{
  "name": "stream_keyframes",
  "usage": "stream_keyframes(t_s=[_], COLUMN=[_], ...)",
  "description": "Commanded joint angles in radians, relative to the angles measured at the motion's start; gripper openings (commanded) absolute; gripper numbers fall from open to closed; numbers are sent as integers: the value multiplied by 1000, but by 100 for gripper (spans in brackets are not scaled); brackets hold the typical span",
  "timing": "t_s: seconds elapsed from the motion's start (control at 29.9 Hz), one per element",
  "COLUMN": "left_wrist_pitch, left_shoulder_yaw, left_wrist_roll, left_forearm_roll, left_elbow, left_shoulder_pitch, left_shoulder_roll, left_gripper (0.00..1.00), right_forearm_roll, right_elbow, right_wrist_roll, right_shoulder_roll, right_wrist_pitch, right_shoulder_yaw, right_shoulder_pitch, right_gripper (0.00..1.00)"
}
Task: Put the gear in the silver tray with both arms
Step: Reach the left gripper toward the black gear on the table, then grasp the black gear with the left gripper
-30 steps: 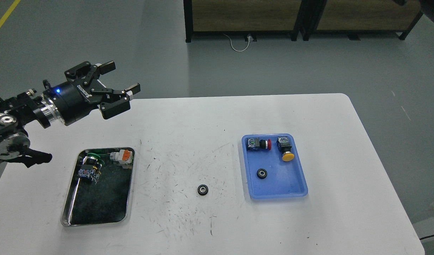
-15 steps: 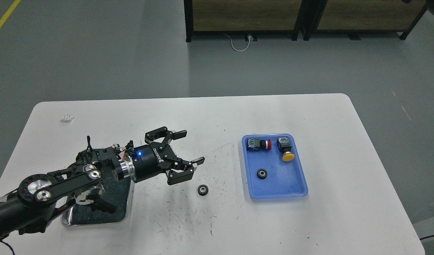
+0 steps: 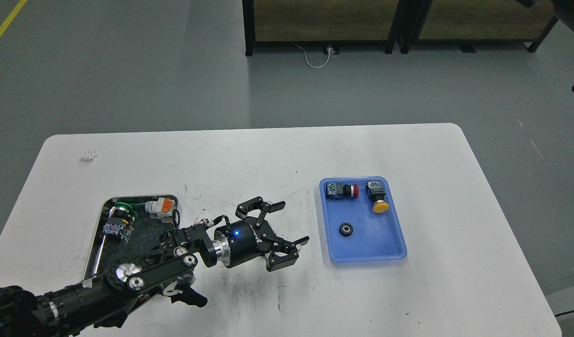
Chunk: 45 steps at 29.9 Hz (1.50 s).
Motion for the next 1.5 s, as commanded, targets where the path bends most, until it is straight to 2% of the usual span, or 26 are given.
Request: stream_keyframes(t_s=[0.0, 0.13, 0.37, 0.97, 1.17, 1.47], left_wrist_pitch=[15, 21, 39, 61, 68, 70], left_shoulder_yaw=[5, 35, 74, 120, 118, 120], left_wrist_roll=[-18, -58, -64, -127, -132, -146], left_forearm_roll=[0, 0, 8, 3, -1, -34], left_elbow=[74, 91, 74, 154, 161, 197], left_shoulder_pitch=[1, 19, 44, 75, 82, 82], left_shoulder_roll=[-30, -28, -24, -22, -24, -30], left_gripper=[99, 99, 99, 99, 99, 93], right_forearm_roll=[0, 0, -3, -3, -5, -11], right_elbow=[0, 0, -2, -4, -2, -2], right_wrist_roll=[0, 0, 0, 0, 0, 0], right_shoulder_roll=[2, 2, 3, 16, 14, 15], right_wrist_pitch=[0, 0, 0, 0, -4, -4], right_shoulder_yaw=[0, 0, -2, -3, -6, -8], right_shoulder_pitch=[-1, -1, -4, 2, 2, 5], right_gripper=[100, 100, 100, 100, 100, 100])
